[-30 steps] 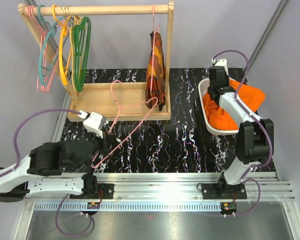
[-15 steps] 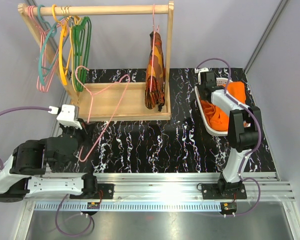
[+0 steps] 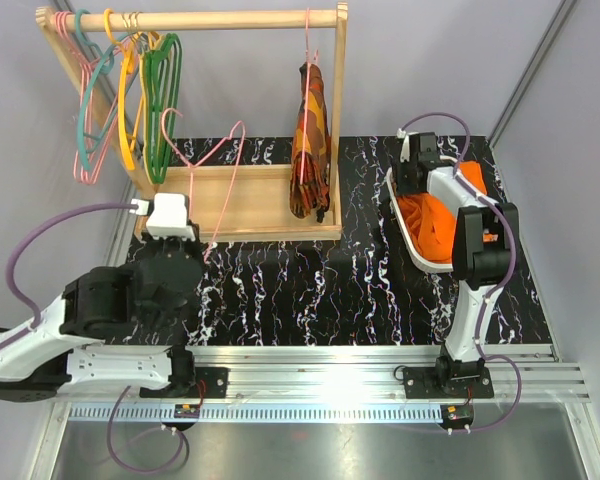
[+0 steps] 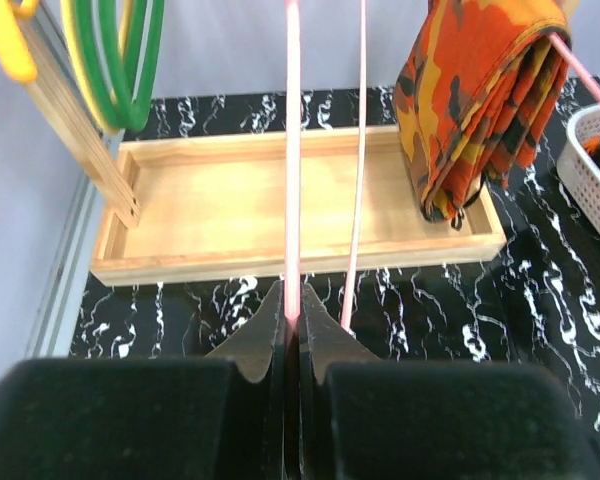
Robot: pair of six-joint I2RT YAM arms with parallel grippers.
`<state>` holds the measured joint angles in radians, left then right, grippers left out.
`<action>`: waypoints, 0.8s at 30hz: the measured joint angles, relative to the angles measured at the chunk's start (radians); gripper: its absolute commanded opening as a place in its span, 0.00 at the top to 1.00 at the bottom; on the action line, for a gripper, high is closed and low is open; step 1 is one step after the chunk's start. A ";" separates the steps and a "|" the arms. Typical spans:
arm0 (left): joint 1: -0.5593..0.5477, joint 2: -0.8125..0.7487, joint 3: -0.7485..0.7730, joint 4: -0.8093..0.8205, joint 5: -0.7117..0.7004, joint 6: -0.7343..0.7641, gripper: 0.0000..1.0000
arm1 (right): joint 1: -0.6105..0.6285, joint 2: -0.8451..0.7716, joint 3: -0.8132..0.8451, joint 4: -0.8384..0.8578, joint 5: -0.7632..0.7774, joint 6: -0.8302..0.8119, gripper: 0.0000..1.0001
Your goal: Remove the trousers from the hanger
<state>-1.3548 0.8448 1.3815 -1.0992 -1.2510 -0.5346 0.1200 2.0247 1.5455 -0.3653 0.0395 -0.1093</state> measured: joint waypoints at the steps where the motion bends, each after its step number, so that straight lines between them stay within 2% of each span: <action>1: 0.018 0.009 0.000 0.032 0.004 0.032 1.00 | -0.006 0.006 0.020 -0.023 -0.029 0.014 0.45; 2: 0.042 0.016 0.000 0.063 0.017 0.060 1.00 | -0.013 0.015 0.043 -0.044 -0.056 0.029 0.36; 3: 0.079 0.022 0.000 0.098 0.035 0.090 1.00 | -0.019 0.023 0.067 -0.067 -0.081 0.043 0.18; 4: 0.110 0.024 0.000 0.130 0.051 0.116 1.00 | -0.027 0.027 0.087 -0.089 -0.102 0.058 0.08; 5: 0.145 0.026 0.000 0.159 0.072 0.140 1.00 | -0.036 0.027 0.092 -0.098 -0.117 0.069 0.05; 10: 0.269 0.047 0.004 0.246 0.183 0.210 1.00 | -0.058 -0.051 0.058 -0.114 -0.166 0.161 0.03; 16: 0.337 0.093 0.008 0.308 0.289 0.260 1.00 | -0.102 -0.210 0.006 -0.089 -0.145 0.277 0.04; 20: 0.351 0.124 0.042 0.329 0.339 0.299 1.00 | -0.155 -0.202 -0.051 -0.006 -0.100 0.353 0.04; 24: 0.354 0.171 0.120 0.352 0.357 0.335 1.00 | -0.203 -0.108 -0.130 0.048 -0.083 0.417 0.06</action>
<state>-1.0008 1.0161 1.5017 -0.7471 -0.8940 -0.1993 -0.0834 1.9167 1.4158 -0.3172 -0.0437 0.3077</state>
